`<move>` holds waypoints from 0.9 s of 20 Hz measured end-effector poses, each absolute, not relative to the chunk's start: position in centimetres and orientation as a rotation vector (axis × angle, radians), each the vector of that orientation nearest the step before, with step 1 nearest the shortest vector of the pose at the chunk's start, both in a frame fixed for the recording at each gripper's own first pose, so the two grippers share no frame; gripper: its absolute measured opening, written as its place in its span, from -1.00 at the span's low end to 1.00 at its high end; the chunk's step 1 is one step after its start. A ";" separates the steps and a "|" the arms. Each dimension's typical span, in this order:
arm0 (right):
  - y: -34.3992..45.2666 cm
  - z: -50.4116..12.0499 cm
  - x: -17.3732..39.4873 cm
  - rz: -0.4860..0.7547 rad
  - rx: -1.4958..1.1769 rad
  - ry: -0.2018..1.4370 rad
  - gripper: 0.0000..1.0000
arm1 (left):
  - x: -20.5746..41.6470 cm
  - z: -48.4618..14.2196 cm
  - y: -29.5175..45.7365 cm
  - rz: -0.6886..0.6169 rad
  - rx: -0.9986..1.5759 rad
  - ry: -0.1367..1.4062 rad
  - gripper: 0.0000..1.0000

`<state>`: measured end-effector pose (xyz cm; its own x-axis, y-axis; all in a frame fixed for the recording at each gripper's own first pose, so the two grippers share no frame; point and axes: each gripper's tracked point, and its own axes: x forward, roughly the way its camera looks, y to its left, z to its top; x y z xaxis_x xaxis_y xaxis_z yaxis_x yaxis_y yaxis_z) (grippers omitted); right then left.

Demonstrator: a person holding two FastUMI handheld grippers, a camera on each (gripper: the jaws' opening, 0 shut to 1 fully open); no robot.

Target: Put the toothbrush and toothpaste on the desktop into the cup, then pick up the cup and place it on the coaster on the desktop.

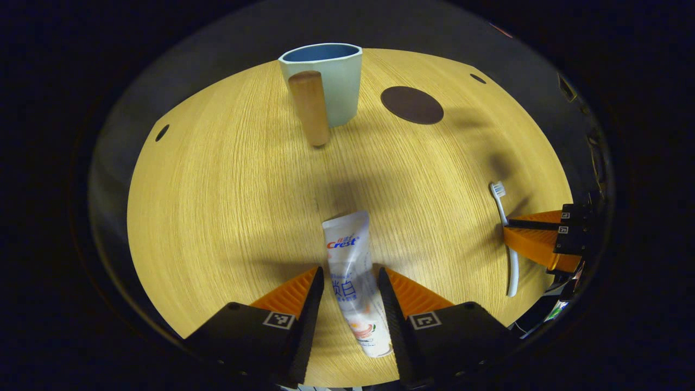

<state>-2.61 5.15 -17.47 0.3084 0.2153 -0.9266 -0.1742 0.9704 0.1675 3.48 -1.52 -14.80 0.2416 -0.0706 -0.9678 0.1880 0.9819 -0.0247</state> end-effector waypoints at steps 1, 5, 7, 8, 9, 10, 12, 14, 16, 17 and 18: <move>5.1 -17.5 -2.6 0.262 0.041 1.225 -0.82 | 3.3 -14.7 -1.7 -0.174 0.102 1.315 0.21; 5.9 -17.1 -2.4 0.282 0.112 1.173 -0.90 | 3.7 -14.6 -1.7 -0.135 0.057 1.294 -0.71; 6.1 -16.7 -2.1 0.287 0.125 1.131 -0.90 | 4.4 -14.2 -2.0 -0.151 0.033 1.271 -0.71; 6.2 -16.3 -2.0 0.291 0.137 1.108 -0.91 | 4.9 -14.3 -2.4 -0.169 0.013 1.257 -0.77; 6.3 -15.6 -1.8 0.294 0.153 1.083 -0.91 | 5.6 -14.1 -2.9 -0.189 0.001 1.241 -0.77; 6.3 -15.1 -1.5 0.291 0.168 1.059 -0.92 | 4.1 -15.0 -1.0 -0.199 -0.010 1.223 -0.77; 6.2 -14.0 -1.3 0.291 0.197 1.017 -0.91 | 5.9 -14.0 -1.4 -0.214 -0.018 1.173 -0.77; 6.1 -12.9 -1.0 0.290 0.205 0.971 -0.90 | 6.9 -12.6 -0.1 -0.222 -0.024 1.113 -0.77; 6.5 -11.7 -0.8 0.312 0.229 0.919 -0.91 | 7.8 -11.2 1.2 -0.216 -0.025 1.062 -0.77; 6.4 -11.5 -0.5 0.307 0.239 0.895 -0.94 | 7.9 -11.3 0.9 -0.215 -0.020 1.032 -0.77; 6.5 -11.3 -0.4 0.311 0.245 0.871 -0.94 | 8.1 -11.2 0.9 -0.211 -0.025 1.001 -0.77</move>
<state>-0.36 6.55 -11.28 0.6038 0.3645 -0.7089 -0.1669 0.9274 0.3348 8.12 0.90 -11.22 0.5213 -0.1870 -0.8327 0.1644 0.9794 -0.1171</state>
